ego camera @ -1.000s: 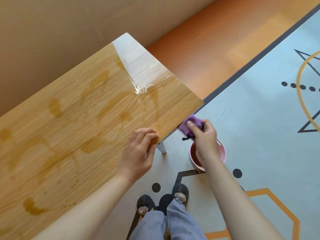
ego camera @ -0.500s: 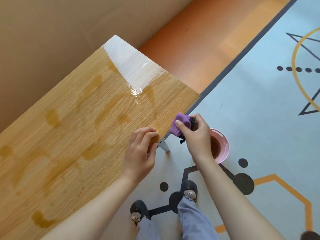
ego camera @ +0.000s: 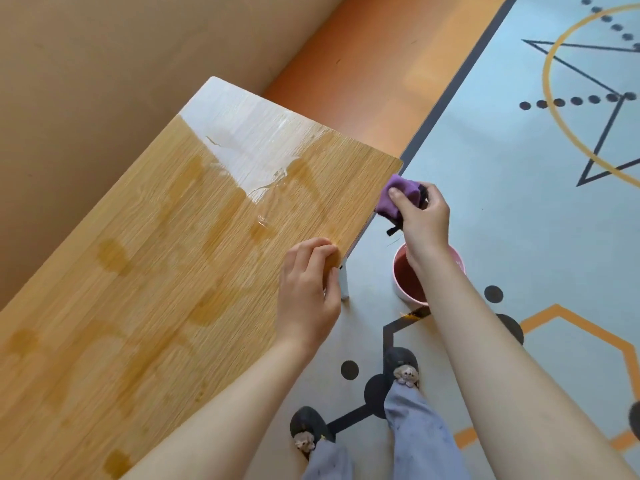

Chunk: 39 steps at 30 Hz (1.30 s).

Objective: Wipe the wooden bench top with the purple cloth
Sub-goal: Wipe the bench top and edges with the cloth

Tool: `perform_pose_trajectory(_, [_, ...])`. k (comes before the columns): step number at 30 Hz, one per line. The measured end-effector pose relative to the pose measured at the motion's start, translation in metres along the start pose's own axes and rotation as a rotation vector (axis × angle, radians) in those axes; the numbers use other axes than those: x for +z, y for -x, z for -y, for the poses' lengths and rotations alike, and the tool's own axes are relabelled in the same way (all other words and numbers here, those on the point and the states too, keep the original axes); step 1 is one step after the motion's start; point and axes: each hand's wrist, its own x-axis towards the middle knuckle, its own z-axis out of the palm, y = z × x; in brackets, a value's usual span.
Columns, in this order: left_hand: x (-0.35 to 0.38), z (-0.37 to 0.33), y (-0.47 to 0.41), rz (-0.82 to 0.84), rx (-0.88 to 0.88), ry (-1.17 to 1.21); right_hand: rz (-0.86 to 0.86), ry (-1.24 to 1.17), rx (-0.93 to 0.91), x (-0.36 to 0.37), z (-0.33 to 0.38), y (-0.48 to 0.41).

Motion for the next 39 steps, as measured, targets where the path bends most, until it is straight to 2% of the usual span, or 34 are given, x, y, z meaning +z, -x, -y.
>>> perform_pose_trajectory(5, [0.0,0.005,-0.001,0.0,0.023,0.057,-0.019,-0.121,0.053,0.009,-0.025,0.026])
perform_pose_trajectory(14, [0.003,0.009,-0.001,-0.033,0.046,0.126,0.098,-0.119,0.105,0.026,-0.074,0.16])
perform_pose_trajectory(21, [0.003,0.011,-0.002,-0.056,0.058,0.156,0.033,-0.091,0.07,0.022,-0.053,0.123])
perform_pose_trajectory(25, [-0.011,0.014,0.005,0.047,0.139,0.099,0.029,-0.042,0.073,0.015,-0.04,0.084])
perform_pose_trajectory(29, [-0.05,0.031,0.052,0.072,0.261,-0.037,0.028,-0.03,0.048,0.014,-0.039,0.082])
perform_pose_trajectory(34, [-0.078,0.079,0.123,0.059,0.202,-0.209,0.036,0.025,0.07,0.019,-0.044,0.108])
perform_pose_trajectory(39, [-0.076,0.085,0.131,0.061,0.198,-0.253,0.159,-0.019,0.178,0.025,-0.072,0.187])
